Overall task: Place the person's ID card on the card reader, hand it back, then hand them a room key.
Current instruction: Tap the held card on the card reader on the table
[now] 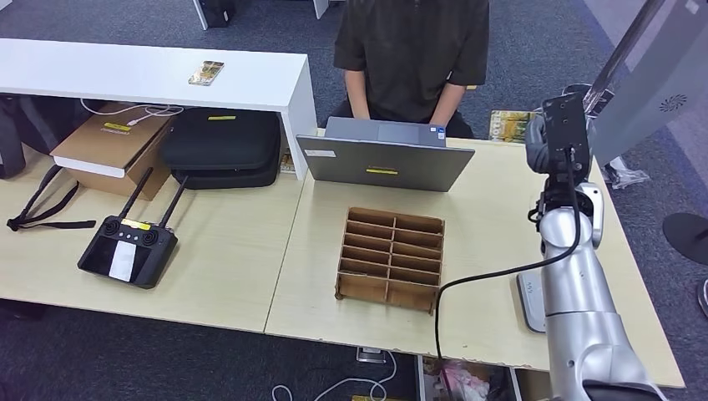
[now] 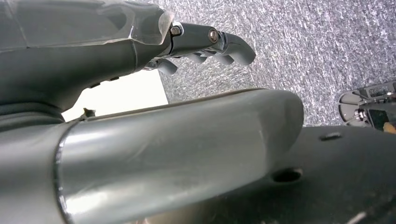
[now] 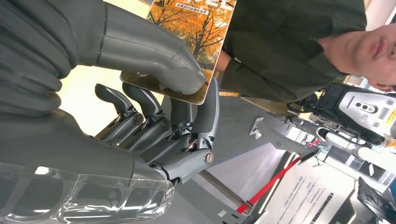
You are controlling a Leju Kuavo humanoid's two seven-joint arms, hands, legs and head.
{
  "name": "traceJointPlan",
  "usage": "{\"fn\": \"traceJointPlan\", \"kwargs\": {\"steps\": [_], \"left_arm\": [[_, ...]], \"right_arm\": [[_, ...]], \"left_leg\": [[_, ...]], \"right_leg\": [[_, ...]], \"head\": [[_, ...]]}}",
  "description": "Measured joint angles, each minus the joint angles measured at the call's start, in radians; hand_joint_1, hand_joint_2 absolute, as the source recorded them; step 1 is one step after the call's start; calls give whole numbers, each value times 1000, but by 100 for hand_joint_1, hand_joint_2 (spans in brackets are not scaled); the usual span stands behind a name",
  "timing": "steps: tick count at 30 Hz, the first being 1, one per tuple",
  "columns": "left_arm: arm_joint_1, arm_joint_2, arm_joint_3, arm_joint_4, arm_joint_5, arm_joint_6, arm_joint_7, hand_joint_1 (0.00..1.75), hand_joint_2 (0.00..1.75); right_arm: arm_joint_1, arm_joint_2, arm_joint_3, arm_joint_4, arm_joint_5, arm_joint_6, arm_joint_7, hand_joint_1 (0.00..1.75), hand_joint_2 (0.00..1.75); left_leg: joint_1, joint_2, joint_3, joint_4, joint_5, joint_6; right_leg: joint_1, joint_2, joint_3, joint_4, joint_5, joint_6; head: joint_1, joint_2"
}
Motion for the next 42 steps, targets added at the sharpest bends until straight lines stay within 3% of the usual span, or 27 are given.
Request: {"fn": "traceJointPlan", "kwargs": {"steps": [7,19,26,42], "left_arm": [[0,-3,19,0,6,2,0,0,0],[-3,-22,59,0,15,15,49,0,0],[-3,-24,69,0,18,18,49,0,0],[-1,-27,73,0,3,36,27,0,0]], "right_arm": [[31,-8,-10,-1,-10,-3,-10,175,175],[168,-27,-64,-73,2,-13,-8,175,175],[190,-40,-72,-86,8,-11,0,175,175],[320,-105,-147,-166,37,-14,41,175,175]], "left_leg": [[0,0,0,0,0,0],[0,0,0,0,0,0],[0,0,0,0,0,0],[0,0,0,0,-1,1]], "right_leg": [[0,0,0,0,0,0],[0,0,0,-1,0,0],[0,0,0,0,0,0],[0,0,0,-1,0,0]], "head": [[0,0],[0,0],[0,0],[0,0]]}}
